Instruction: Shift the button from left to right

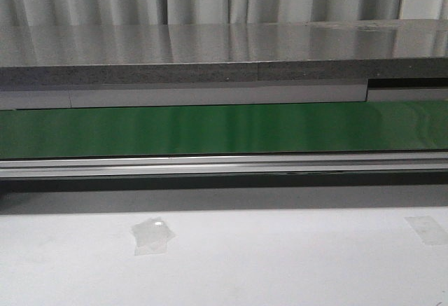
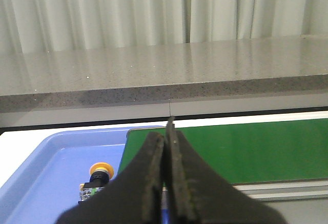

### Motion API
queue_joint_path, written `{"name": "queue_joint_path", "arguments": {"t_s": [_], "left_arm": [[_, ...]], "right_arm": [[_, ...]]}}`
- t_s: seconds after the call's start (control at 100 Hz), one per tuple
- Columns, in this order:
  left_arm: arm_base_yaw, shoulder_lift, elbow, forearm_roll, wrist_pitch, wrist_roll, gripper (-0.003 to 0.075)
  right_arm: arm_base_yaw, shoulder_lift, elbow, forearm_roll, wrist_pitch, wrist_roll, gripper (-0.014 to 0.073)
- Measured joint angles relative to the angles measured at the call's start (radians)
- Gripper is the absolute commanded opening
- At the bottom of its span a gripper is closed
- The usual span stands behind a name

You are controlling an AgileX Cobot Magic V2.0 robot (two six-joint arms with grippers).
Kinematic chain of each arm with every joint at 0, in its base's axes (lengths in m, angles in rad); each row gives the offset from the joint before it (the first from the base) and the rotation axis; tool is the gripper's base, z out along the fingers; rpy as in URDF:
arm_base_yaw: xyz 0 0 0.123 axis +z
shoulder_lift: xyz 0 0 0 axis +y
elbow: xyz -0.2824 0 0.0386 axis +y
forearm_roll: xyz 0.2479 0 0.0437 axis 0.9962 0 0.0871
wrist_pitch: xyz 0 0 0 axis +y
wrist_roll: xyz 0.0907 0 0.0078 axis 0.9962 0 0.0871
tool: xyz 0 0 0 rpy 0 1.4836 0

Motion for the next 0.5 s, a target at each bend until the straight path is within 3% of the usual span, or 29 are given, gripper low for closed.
{"name": "queue_joint_path", "arguments": {"t_s": [0.5], "left_arm": [[0.000, 0.000, 0.000, 0.000, -0.007, 0.000, -0.0020]], "right_arm": [[0.000, 0.000, 0.000, 0.000, 0.000, 0.000, -0.0068]]}}
